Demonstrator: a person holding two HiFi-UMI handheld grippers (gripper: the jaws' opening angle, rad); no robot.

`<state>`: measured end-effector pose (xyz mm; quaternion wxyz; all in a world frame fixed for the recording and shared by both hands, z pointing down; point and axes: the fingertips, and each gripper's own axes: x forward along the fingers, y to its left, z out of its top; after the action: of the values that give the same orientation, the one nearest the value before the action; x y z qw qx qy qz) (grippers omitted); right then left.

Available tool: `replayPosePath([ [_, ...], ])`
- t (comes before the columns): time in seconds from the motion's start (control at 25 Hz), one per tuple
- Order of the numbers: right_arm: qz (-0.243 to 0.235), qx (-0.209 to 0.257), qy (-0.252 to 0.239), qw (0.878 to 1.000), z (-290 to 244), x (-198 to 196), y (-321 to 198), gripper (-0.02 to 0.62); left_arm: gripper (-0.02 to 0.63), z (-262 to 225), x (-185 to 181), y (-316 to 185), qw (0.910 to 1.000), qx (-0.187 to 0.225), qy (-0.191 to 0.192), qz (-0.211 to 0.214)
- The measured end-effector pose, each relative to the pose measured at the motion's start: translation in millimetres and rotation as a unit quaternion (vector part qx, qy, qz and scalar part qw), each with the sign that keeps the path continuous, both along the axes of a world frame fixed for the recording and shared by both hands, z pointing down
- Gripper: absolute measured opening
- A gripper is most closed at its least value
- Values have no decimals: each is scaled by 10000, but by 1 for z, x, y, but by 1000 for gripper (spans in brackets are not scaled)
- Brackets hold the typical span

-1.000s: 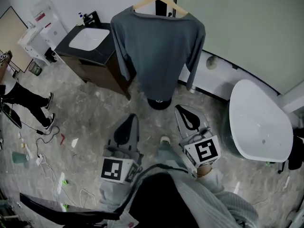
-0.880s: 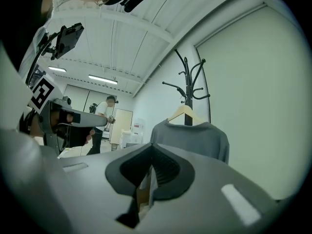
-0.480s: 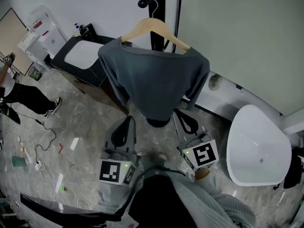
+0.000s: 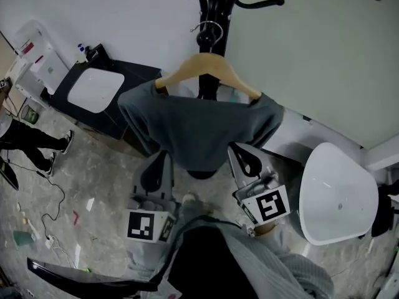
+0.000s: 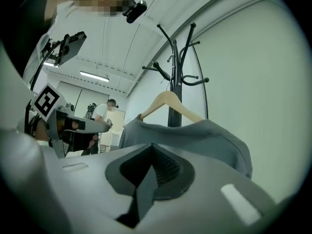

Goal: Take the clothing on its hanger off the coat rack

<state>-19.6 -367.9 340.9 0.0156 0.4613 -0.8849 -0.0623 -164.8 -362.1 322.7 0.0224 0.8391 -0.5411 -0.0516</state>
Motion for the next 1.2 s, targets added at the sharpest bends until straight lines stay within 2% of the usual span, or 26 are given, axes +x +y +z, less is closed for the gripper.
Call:
replayPosePath([
  [0.16, 74, 221, -137, 9996, -21, -18, -32, 1, 5, -6, -9, -41, 9982, 35, 177, 565],
  [0.32, -2, 198, -132, 9997, -20, -41, -53, 0, 5, -5, -7, -70, 9903, -153, 544, 1273],
  [0.48, -197, 70, -30, 9998, -11, -53, -59, 1, 5, 3, 3, -83, 9851, -294, 557, 1601],
  [0.68, -569, 88, -3, 9983, -20, -48, -54, 2, 5, -7, 16, -84, 9784, -163, 564, 1980],
  [0.8, -677, 169, -253, 9972, -41, -28, -45, 2, 5, -23, 18, -74, 9730, -28, 433, 2265],
  [0.92, -903, 393, -696, 9927, -77, 9, -40, 2, 6, -53, 11, -73, 9704, 314, 255, 2380],
  [1.08, -1007, 559, -1098, 9873, -122, 67, -45, 32, 13, -82, -4, -75, 9660, 512, -191, 2526],
  [1.16, -950, 583, -1031, 9884, -139, 90, -51, 79, 110, -97, -11, -78, 9599, 555, -260, 2736],
  [1.2, -941, 578, -898, 9898, -146, 98, -54, 112, 120, -106, -13, -79, 9565, 643, -322, 2827],
])
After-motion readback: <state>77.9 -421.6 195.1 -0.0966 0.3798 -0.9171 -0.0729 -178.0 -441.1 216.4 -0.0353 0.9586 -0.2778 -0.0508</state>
